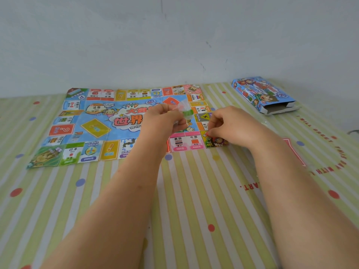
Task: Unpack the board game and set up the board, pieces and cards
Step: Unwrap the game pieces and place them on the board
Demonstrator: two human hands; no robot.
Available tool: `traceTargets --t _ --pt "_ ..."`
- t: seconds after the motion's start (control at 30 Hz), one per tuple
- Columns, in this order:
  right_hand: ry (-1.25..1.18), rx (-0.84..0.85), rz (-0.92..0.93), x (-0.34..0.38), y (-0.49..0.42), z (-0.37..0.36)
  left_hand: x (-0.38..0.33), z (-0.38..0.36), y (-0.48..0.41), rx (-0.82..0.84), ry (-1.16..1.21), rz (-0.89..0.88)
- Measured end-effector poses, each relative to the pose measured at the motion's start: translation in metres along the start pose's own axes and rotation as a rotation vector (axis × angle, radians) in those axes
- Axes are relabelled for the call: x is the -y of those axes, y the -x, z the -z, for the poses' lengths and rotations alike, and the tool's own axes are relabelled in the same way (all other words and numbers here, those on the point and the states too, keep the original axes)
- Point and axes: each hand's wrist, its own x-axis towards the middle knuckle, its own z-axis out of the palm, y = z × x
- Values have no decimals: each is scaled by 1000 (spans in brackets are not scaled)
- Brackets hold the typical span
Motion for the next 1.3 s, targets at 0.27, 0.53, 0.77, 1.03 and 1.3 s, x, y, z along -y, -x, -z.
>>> traceTargets --t 0.27,0.53,0.77,1.03,1.3 --pt "2 0 -1 -1 1 2 0 0 0 8 9 1" --pt "-404 -374 129 6 4 12 0 0 0 70 38 9" --pt "-495 -191 162 10 7 10 -1 -2 2 152 51 10" --pt "-519 -157 112 14 11 11 -2 -4 4 114 -30 -10" --pt "-543 -142 85 14 9 8 -4 -4 6 116 11 -42"
